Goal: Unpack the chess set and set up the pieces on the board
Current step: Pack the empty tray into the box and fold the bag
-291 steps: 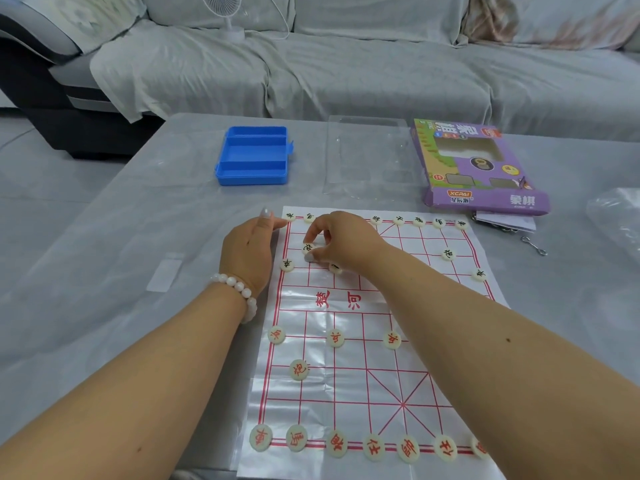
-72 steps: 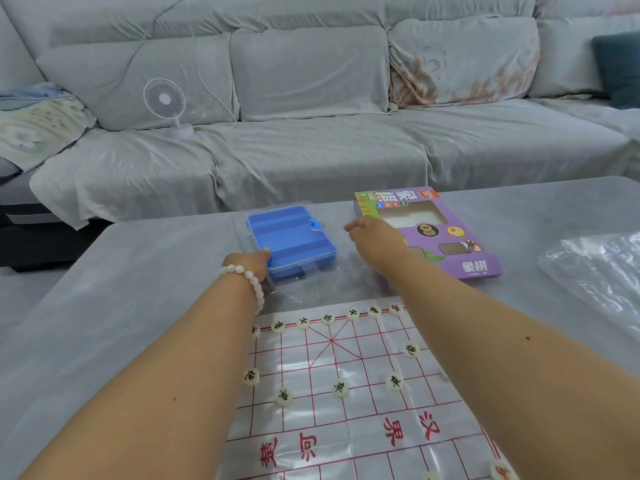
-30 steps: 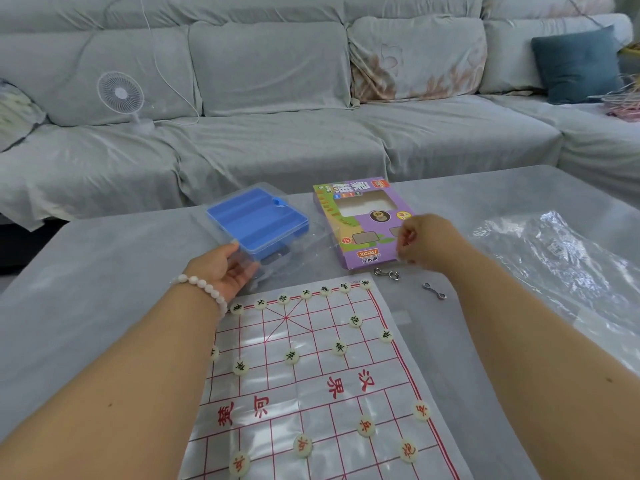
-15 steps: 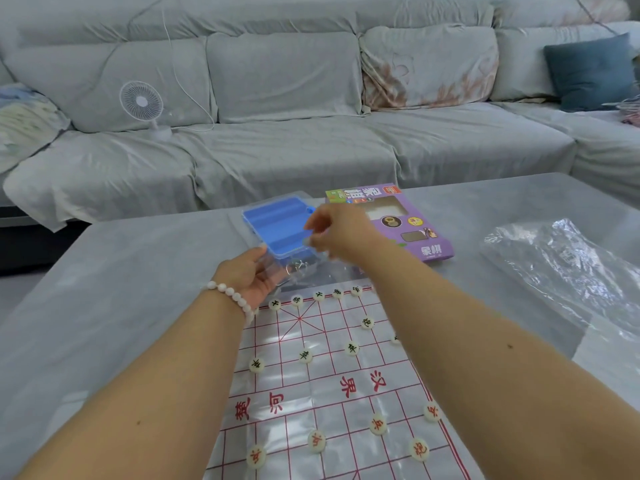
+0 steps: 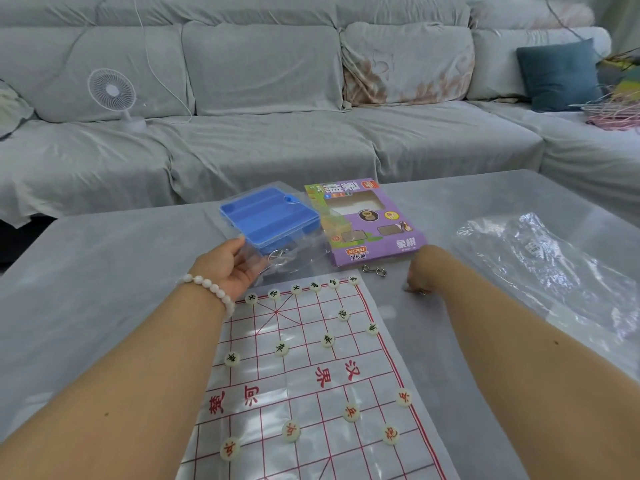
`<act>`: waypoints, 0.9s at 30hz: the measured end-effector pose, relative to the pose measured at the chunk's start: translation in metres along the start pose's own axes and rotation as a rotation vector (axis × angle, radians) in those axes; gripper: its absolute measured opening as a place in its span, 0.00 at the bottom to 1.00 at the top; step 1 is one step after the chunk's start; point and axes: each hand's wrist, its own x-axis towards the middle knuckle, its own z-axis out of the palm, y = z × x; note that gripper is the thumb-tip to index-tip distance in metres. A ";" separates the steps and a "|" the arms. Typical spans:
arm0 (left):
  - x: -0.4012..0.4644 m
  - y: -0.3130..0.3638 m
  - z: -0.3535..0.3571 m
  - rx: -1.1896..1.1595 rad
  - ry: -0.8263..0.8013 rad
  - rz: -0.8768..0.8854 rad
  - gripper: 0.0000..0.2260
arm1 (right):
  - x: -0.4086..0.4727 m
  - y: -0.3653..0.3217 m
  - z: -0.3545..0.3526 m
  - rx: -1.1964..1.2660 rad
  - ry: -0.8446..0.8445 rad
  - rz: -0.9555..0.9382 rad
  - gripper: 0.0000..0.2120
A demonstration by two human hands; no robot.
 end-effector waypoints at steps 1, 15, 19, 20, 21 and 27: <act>0.000 0.000 0.000 -0.005 0.004 -0.002 0.05 | 0.001 -0.002 0.002 0.044 0.018 -0.020 0.17; 0.004 0.004 -0.005 -0.066 0.019 -0.016 0.09 | 0.000 -0.044 0.013 0.307 0.413 -0.266 0.06; 0.001 0.005 -0.004 -0.054 0.025 -0.009 0.11 | -0.002 -0.039 0.015 0.353 0.353 -0.271 0.06; 0.000 0.006 -0.003 -0.047 0.028 -0.007 0.12 | -0.003 -0.037 0.011 0.409 0.368 -0.275 0.07; 0.000 0.006 -0.003 -0.039 0.031 -0.006 0.12 | -0.006 -0.036 0.004 0.489 0.413 -0.287 0.09; -0.006 0.007 0.003 0.013 0.053 -0.003 0.12 | -0.036 -0.062 -0.071 0.988 0.675 -0.478 0.04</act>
